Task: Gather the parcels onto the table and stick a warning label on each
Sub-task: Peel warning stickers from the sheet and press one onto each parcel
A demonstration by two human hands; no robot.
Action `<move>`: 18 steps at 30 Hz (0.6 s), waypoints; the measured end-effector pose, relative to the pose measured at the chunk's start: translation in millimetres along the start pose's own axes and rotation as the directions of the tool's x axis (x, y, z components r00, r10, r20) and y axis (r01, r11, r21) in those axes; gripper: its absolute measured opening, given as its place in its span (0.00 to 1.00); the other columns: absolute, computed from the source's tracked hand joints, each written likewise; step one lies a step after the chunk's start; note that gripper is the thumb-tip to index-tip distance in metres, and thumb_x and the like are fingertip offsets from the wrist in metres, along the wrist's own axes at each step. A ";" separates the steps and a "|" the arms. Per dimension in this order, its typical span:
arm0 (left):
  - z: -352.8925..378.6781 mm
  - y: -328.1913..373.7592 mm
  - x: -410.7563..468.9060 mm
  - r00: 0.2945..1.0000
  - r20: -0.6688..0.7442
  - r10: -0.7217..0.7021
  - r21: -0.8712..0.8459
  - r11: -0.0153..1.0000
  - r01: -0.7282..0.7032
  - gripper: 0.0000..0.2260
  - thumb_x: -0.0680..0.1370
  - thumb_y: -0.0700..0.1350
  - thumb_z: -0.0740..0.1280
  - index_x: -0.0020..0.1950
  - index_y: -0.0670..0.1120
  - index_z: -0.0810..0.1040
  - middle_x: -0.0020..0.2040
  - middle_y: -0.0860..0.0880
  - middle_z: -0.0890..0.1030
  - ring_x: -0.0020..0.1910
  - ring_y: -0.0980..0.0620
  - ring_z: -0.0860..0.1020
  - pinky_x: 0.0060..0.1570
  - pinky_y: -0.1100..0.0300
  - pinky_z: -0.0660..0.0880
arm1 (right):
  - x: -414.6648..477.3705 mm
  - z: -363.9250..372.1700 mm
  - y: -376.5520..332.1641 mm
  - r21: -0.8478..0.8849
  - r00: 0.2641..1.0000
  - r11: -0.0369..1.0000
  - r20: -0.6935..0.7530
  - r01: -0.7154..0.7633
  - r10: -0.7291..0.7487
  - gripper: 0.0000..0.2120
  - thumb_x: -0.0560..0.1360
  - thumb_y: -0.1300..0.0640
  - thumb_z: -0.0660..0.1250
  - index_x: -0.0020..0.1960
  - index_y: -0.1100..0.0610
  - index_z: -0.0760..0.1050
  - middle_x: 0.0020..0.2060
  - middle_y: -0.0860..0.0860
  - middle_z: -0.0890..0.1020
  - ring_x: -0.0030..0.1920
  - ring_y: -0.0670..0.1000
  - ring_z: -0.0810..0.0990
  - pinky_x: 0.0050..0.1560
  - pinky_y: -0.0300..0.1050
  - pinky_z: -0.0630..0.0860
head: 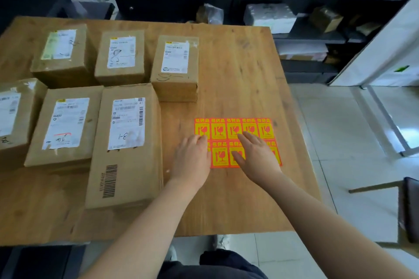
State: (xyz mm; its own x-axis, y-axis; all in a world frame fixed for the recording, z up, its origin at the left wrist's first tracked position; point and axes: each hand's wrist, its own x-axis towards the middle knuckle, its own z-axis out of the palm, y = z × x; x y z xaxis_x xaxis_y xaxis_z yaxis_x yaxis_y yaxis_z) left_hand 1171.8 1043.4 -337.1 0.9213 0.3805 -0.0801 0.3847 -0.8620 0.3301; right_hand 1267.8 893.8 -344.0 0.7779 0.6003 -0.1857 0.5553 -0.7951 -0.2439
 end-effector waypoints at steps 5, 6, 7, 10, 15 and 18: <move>37.4 6.2 16.9 0.961 0.128 -0.243 0.077 0.969 0.235 0.29 0.79 0.56 0.59 0.75 0.42 0.58 0.75 0.43 0.60 0.75 0.42 0.56 0.71 0.49 0.59 | 28.4 19.6 28.6 -0.066 0.987 0.993 0.136 0.100 -0.090 0.31 0.79 0.42 0.56 0.77 0.52 0.53 0.77 0.53 0.53 0.76 0.54 0.50 0.74 0.52 0.50; 42.9 7.5 17.9 0.947 0.149 -0.284 0.068 0.959 0.277 0.31 0.79 0.57 0.59 0.75 0.41 0.56 0.76 0.42 0.57 0.76 0.42 0.53 0.72 0.49 0.56 | 32.9 23.8 32.5 -0.076 0.981 0.990 0.161 0.120 -0.107 0.31 0.79 0.41 0.56 0.77 0.51 0.51 0.77 0.52 0.51 0.76 0.54 0.48 0.75 0.53 0.48; 47.6 9.3 18.4 0.933 0.168 -0.320 0.038 0.947 0.318 0.33 0.79 0.57 0.60 0.76 0.41 0.53 0.77 0.42 0.54 0.76 0.42 0.51 0.73 0.50 0.55 | 36.2 27.7 36.1 -0.081 0.976 0.987 0.183 0.136 -0.119 0.32 0.78 0.41 0.55 0.77 0.50 0.50 0.77 0.52 0.50 0.76 0.54 0.46 0.75 0.55 0.47; 55.6 17.4 20.3 0.904 0.161 -0.396 -0.117 0.902 0.416 0.32 0.78 0.54 0.63 0.76 0.41 0.55 0.77 0.43 0.53 0.76 0.43 0.52 0.73 0.51 0.55 | 39.2 38.3 45.1 -0.075 0.968 0.983 0.198 0.169 -0.151 0.32 0.78 0.39 0.55 0.77 0.49 0.49 0.77 0.51 0.47 0.76 0.54 0.45 0.75 0.56 0.47; 56.0 27.7 15.0 0.848 0.073 -0.525 -0.398 0.764 0.507 0.25 0.75 0.43 0.69 0.71 0.42 0.66 0.69 0.43 0.68 0.68 0.44 0.68 0.68 0.51 0.65 | 28.7 48.1 59.7 -0.073 0.961 0.969 0.166 0.238 -0.223 0.32 0.77 0.37 0.55 0.77 0.47 0.50 0.77 0.50 0.49 0.76 0.53 0.46 0.74 0.55 0.47; 55.9 27.8 8.9 0.790 0.100 -0.604 -0.494 0.659 0.567 0.27 0.73 0.40 0.72 0.69 0.41 0.66 0.66 0.42 0.70 0.60 0.44 0.75 0.61 0.49 0.72 | 20.2 50.7 67.1 -0.073 0.958 0.967 0.169 0.246 -0.231 0.32 0.77 0.37 0.54 0.77 0.46 0.49 0.77 0.49 0.48 0.76 0.52 0.45 0.74 0.55 0.47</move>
State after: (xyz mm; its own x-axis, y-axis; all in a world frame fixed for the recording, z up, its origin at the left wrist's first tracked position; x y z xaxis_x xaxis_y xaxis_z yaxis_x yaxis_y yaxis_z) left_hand 1193.9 1004.2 -381.2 0.5012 0.7881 -0.3573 0.7482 -0.1872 0.6365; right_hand 1305.9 857.0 -412.4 0.5674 0.7735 -0.2824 0.7496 -0.6271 -0.2117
